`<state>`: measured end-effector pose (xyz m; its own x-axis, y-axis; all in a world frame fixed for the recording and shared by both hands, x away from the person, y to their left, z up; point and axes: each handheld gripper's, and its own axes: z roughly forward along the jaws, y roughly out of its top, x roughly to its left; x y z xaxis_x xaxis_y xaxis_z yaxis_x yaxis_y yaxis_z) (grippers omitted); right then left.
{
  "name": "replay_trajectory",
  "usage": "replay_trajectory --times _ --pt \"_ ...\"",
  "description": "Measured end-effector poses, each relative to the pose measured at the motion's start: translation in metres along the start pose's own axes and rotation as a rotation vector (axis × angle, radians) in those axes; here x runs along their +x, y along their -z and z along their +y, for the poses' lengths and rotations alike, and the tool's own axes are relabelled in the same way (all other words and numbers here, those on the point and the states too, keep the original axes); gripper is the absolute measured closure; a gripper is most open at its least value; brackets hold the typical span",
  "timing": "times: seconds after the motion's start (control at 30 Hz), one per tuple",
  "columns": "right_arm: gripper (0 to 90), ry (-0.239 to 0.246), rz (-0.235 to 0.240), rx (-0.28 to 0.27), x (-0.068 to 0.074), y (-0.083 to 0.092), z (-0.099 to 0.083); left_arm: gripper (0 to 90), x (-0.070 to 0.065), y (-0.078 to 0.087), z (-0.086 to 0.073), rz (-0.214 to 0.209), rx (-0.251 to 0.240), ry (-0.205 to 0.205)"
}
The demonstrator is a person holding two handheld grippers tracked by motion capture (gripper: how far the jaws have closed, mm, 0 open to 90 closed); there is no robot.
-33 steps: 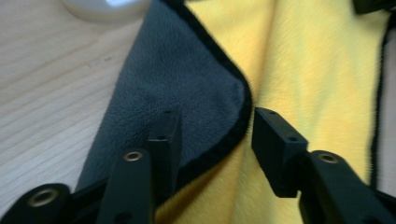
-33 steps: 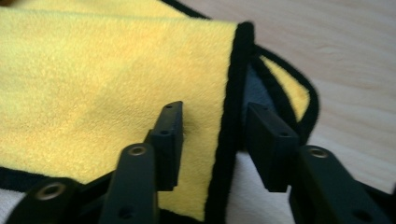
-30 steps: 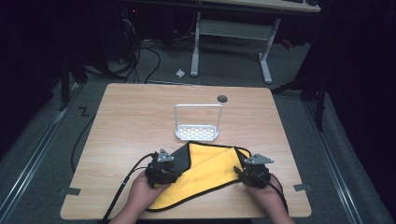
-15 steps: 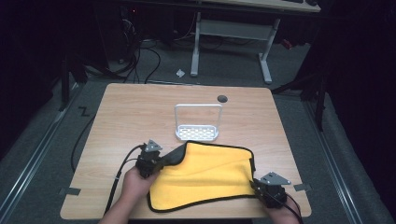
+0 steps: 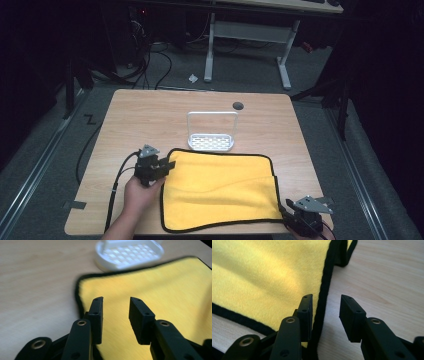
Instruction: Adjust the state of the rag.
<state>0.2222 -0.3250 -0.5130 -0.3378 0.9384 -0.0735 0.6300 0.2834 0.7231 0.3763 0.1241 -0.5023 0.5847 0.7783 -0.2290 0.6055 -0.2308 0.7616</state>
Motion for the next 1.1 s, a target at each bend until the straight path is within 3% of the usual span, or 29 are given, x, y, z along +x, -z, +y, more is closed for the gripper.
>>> replay_trajectory --times 0.1,0.23,0.37,0.43,0.47,0.6,0.7,0.9,1.1 --pt "65.6 0.007 -0.006 -0.030 -0.004 0.004 0.010 64.0 -0.023 0.006 -0.018 -0.061 0.040 -0.043" --pt "76.2 0.036 -0.012 -0.053 -0.008 -0.003 0.037 61.5 -0.040 0.009 -0.045 -0.057 0.092 -0.100" --pt "85.3 0.042 -0.013 -0.054 -0.017 -0.030 0.069 58.9 -0.038 0.012 -0.057 -0.058 0.098 -0.064" --pt "89.3 0.029 -0.021 -0.032 -0.027 -0.058 0.083 57.6 -0.039 0.016 -0.060 -0.053 0.094 -0.065" --pt "89.3 0.029 -0.021 -0.032 -0.027 -0.058 0.083 57.6 -0.039 0.018 -0.062 -0.051 0.090 -0.064" --pt "90.0 -0.027 0.005 0.019 -0.043 -0.089 0.084 55.0 -0.043 0.029 -0.070 -0.042 0.077 -0.071" --pt "90.0 -0.002 0.032 0.054 -0.040 -0.101 0.076 52.9 -0.049 0.034 -0.075 -0.019 0.080 -0.110" --pt "90.0 0.010 0.042 0.028 -0.049 -0.110 0.081 50.2 -0.052 0.038 -0.080 -0.035 0.078 -0.104" --pt "90.0 0.004 0.025 0.022 -0.065 -0.128 0.097 46.5 -0.045 0.039 -0.079 -0.057 0.060 -0.073"
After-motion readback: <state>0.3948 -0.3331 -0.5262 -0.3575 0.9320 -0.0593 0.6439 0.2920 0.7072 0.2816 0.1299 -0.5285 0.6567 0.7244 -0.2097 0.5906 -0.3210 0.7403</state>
